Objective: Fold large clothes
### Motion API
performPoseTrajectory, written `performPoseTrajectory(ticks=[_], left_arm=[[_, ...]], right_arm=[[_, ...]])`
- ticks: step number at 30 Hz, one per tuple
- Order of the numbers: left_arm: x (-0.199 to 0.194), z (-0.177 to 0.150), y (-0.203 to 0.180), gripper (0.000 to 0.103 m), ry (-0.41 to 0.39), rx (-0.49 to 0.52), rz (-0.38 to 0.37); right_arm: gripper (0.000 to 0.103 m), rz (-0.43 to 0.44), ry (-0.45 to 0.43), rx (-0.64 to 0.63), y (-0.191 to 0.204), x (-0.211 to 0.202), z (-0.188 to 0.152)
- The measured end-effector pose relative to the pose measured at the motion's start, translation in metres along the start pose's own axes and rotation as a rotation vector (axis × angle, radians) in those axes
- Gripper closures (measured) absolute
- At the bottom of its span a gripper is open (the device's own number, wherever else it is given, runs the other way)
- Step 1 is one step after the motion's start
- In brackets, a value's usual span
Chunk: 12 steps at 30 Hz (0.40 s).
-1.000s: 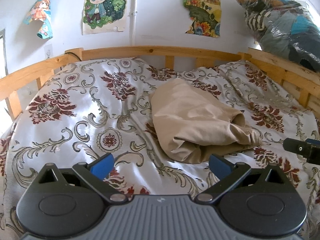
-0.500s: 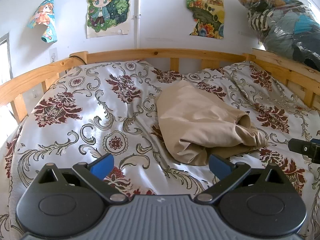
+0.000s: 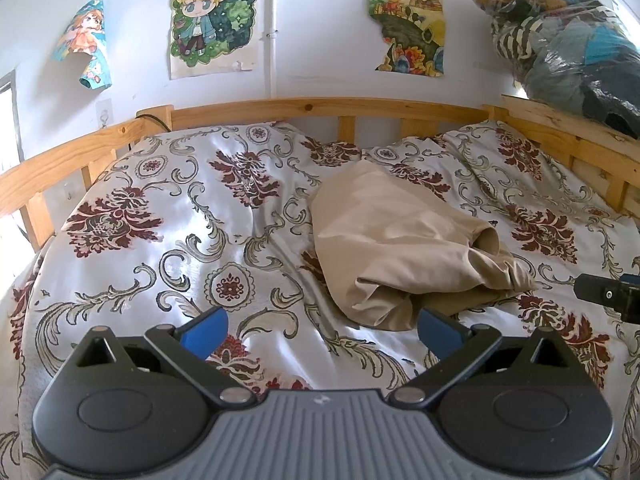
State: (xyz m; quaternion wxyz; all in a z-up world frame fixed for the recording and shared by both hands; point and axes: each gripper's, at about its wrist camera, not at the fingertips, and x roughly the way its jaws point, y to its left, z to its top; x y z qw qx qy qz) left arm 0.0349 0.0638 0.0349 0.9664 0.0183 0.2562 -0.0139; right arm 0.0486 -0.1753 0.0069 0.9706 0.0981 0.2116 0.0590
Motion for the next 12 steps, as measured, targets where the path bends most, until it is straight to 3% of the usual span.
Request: performPoseTrajectory(ticks=[12], left_arm=[[0.0007,-0.0007,0.0012,0.001,0.001,0.003,-0.001]], right_arm=[[0.001,0.0,0.001,0.001,-0.0001,-0.0002,-0.0003]])
